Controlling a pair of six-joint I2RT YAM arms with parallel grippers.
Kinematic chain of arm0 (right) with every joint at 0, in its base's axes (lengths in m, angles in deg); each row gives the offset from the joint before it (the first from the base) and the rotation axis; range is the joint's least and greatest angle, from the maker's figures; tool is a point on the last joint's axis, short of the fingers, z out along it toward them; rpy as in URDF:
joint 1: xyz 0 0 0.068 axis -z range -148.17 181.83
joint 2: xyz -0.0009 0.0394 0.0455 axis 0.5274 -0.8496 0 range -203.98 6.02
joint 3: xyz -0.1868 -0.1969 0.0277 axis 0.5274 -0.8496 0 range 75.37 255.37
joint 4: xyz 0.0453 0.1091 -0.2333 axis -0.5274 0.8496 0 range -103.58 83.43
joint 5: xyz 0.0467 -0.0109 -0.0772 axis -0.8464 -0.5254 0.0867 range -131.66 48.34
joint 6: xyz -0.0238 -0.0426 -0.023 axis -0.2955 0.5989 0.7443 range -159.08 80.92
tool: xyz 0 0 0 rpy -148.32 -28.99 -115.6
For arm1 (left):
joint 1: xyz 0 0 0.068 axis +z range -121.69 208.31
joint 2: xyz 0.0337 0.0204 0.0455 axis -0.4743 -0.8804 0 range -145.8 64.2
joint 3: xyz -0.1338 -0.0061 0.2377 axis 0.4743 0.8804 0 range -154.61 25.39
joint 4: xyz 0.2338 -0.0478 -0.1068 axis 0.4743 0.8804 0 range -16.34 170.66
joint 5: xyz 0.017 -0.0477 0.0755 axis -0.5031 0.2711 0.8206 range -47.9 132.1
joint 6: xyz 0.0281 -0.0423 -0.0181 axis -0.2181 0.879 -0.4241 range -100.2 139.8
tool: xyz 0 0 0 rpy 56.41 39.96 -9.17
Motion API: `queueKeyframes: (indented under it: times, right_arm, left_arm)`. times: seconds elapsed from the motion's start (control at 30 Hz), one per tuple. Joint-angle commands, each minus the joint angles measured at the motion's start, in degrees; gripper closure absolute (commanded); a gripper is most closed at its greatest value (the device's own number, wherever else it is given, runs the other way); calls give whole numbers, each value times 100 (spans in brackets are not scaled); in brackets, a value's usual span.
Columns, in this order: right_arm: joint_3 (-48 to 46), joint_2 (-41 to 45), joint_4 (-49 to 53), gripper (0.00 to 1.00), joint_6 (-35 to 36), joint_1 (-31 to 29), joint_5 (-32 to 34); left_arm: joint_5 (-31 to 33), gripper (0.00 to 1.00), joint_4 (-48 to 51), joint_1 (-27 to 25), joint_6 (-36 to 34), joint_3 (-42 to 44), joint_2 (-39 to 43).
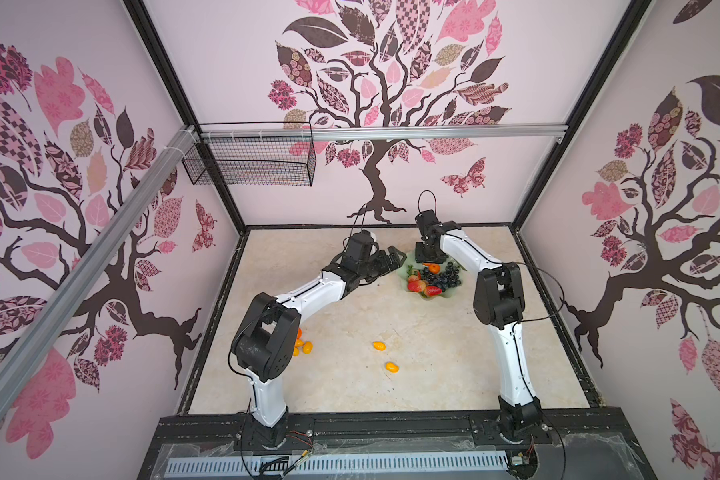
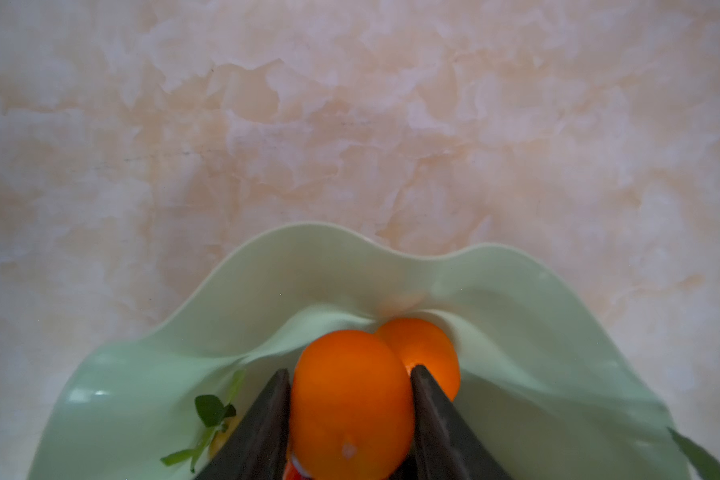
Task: Place and organize the fake fruits in the fruit bowl
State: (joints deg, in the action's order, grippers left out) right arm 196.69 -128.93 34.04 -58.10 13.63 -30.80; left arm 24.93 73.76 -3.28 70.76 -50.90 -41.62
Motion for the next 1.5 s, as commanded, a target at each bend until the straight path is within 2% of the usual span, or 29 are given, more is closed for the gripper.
queueKeyframes:
  times: [0.0, 0.33, 0.53, 0.77, 0.87, 1.07, 1.27, 1.47]
  right_arm:
    - [250, -134, 213, 47, 77, 35, 68]
    - [67, 615, 143, 46, 47, 44, 61]
    - [-749, 1450, -229, 46, 23, 328, 84]
    - [-1981, 2109, -777, 47, -382, 1077, -425]
    - [-2185, 2084, -781, 48, -601, 1372, -575]
    - [-2057, 1658, -471, 55, -770, 1757, -960]
    - [-1654, 1083, -37, 57, -690, 1814, -1159]
    - [-1344, 716, 250, 59, -670, 1820, -1037]
  left_arm:
    - [3, 2, 86, -13, -124, -136, -75]
    - [47, 2, 154, -15, -567, -166, 37]
    - [242, 2, 166, -181, -1115, -148, 179]
    - [267, 2, 165, -490, -1407, -165, 174]
    - [273, 2, 175, -584, -1490, -171, 169]
    - [311, 2, 234, -680, -1720, -200, 176]
    - [318, 2, 238, -681, -1787, -206, 189]
    - [359, 2, 269, -681, -1809, -201, 199]
